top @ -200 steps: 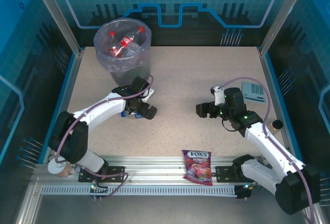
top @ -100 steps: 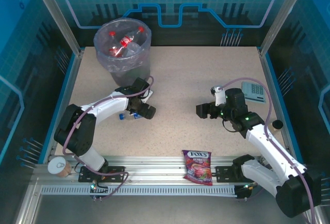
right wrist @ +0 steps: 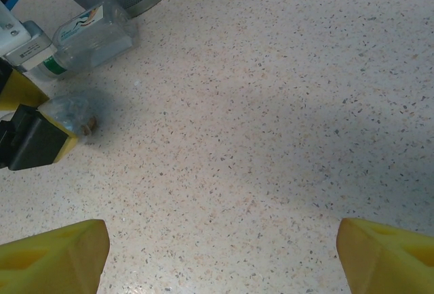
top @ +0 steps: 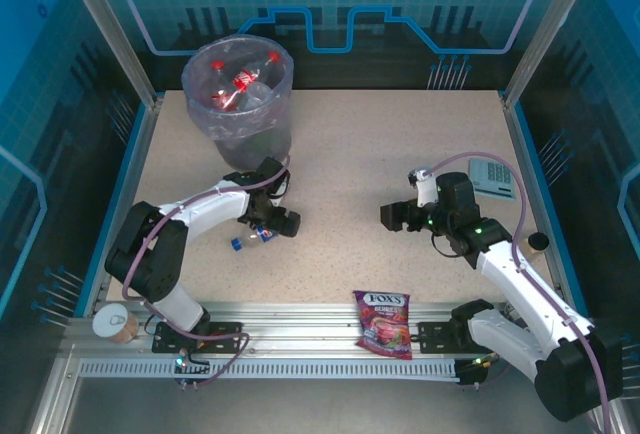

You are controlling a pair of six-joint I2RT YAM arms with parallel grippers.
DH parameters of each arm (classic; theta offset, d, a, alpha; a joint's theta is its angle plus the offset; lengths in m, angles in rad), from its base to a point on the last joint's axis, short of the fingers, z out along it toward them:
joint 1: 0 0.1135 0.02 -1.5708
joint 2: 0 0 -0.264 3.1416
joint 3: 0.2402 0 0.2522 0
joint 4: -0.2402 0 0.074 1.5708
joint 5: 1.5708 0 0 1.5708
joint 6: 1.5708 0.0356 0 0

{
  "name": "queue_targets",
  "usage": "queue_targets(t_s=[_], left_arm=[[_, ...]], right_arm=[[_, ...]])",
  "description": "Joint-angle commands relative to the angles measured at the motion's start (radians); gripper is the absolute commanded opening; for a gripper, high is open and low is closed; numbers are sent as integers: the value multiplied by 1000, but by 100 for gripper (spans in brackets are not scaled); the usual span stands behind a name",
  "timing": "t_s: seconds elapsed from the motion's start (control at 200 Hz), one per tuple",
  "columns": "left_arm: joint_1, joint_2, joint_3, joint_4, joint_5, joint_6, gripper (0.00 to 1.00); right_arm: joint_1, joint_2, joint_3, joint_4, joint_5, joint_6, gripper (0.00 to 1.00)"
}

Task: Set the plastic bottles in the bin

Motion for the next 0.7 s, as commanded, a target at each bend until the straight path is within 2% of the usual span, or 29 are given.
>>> queue_targets(t_s=[0.0, 0.31, 0.54, 0.695], left_arm=[[-10, -35, -23, -74, 24, -96, 96], [-71, -38, -54, -102, -22, -224, 91], [-94, -35, -56, -99, -41, -252, 75], [-114, -28, -28, -101, -49, -247, 71]], right_arm=[[-13, -8, -15, -2, 6, -14, 88], [-12, 2, 0, 1, 1, -15, 88], [-13, -17, -3, -11, 10, -16, 88], [-12, -25, -13, -12, 10, -9, 88]])
